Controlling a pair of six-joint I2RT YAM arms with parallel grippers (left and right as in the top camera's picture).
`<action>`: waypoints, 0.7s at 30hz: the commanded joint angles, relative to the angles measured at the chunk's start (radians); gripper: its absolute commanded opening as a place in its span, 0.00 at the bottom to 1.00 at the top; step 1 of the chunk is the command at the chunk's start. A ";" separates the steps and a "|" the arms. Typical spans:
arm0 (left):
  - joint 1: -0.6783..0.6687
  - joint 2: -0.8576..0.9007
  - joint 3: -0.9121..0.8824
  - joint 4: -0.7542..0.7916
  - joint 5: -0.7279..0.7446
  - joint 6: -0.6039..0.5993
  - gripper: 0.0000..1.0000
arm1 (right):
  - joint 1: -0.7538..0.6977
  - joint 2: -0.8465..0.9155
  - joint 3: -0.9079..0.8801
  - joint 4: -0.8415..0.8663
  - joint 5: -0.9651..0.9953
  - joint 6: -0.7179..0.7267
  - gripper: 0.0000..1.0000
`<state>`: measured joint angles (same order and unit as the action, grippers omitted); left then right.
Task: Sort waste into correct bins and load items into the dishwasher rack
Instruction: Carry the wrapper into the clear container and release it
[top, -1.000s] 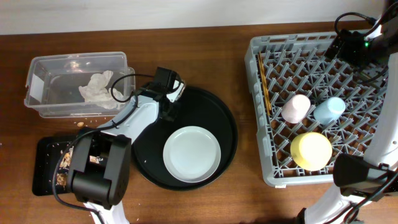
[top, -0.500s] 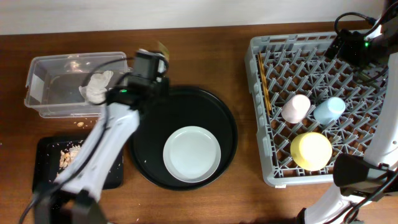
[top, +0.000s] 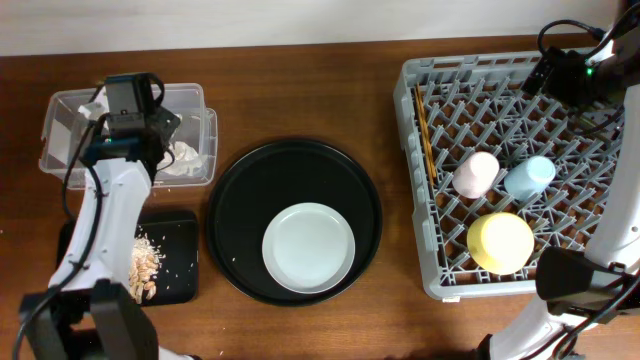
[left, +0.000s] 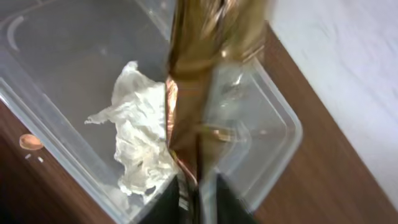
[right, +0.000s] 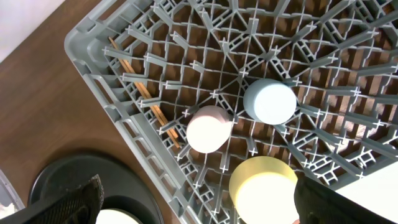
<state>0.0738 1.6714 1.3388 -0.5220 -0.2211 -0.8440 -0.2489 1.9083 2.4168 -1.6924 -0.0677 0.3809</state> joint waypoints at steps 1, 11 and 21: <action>0.021 0.019 0.003 0.017 0.007 -0.042 0.51 | 0.000 -0.004 0.005 -0.006 0.009 -0.009 0.99; 0.022 -0.086 0.003 -0.066 0.076 -0.041 0.79 | 0.000 -0.004 0.005 -0.006 0.009 -0.009 0.99; 0.045 -0.354 0.000 -0.530 0.032 -0.065 0.84 | 0.000 -0.004 0.005 -0.006 0.009 -0.009 0.99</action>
<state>0.0952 1.3758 1.3396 -0.9588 -0.1658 -0.8837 -0.2489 1.9083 2.4168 -1.6924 -0.0677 0.3809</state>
